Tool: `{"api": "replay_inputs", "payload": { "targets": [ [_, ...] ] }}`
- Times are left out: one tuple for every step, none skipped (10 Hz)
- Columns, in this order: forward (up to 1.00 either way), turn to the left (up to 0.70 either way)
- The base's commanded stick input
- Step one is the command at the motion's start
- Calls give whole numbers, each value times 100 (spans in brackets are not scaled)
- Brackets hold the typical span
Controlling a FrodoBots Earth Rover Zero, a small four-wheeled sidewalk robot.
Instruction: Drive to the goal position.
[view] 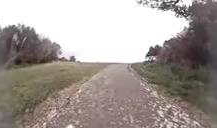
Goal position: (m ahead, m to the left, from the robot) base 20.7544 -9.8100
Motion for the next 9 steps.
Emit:
{"api": "replay_inputs", "payload": {
  "targets": [
    [85, 0],
    [85, 0],
    [85, 0],
    [85, 0],
    [85, 0],
    [85, 0],
    [85, 0],
    [85, 0],
    [85, 0]
  ]
}}
